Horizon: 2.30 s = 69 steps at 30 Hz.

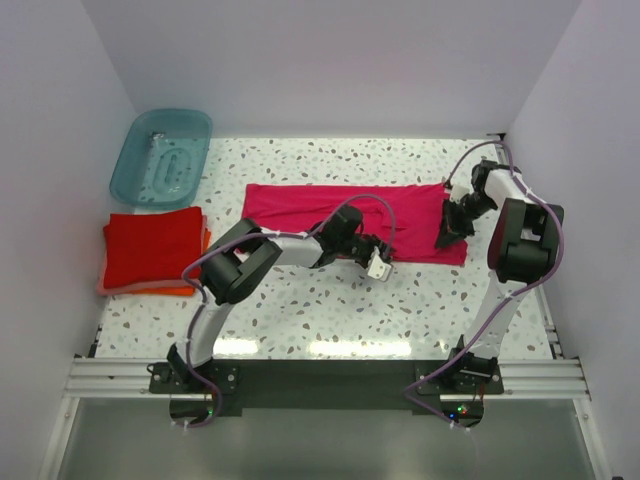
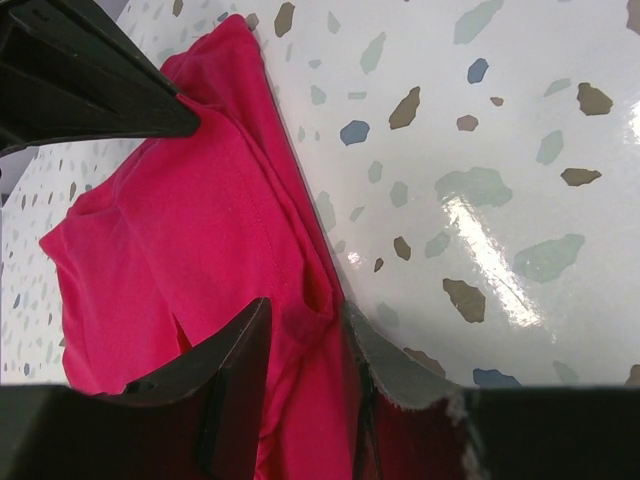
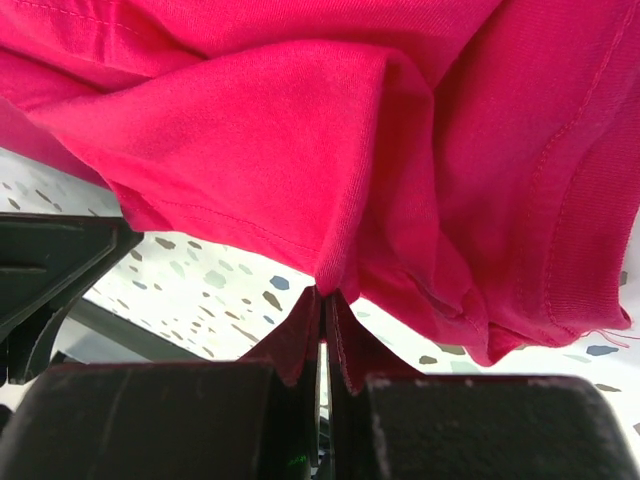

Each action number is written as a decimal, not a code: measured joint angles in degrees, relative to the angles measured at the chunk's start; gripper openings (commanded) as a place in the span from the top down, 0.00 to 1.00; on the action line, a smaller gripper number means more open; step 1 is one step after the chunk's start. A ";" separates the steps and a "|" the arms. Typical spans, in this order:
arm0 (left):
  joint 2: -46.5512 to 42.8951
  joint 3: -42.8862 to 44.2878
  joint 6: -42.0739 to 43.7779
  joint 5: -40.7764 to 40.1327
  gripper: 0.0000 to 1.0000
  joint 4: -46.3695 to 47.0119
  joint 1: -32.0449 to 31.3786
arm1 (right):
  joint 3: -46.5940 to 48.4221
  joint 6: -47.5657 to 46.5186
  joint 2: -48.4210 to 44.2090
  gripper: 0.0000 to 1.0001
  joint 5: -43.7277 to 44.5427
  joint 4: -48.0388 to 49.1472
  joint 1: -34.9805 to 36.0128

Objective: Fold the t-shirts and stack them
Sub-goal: Fold the tshirt

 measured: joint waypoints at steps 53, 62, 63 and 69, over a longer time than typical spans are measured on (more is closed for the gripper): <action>0.55 3.08 -22.18 -4.92 1.00 18.18 8.61 | 29.03 -5.05 10.67 1.00 -11.67 -3.80 1.70; 1.38 3.87 -22.47 -5.55 1.00 18.45 9.70 | 32.39 -4.98 13.14 1.00 -10.84 -3.43 3.76; 1.57 3.91 -22.47 -5.57 1.00 18.43 9.75 | 32.61 -4.98 13.46 1.00 -10.29 -3.34 4.07; 2.51 3.96 -22.43 -6.10 1.00 18.34 9.79 | 32.89 -4.92 14.93 0.98 -8.09 -2.91 5.05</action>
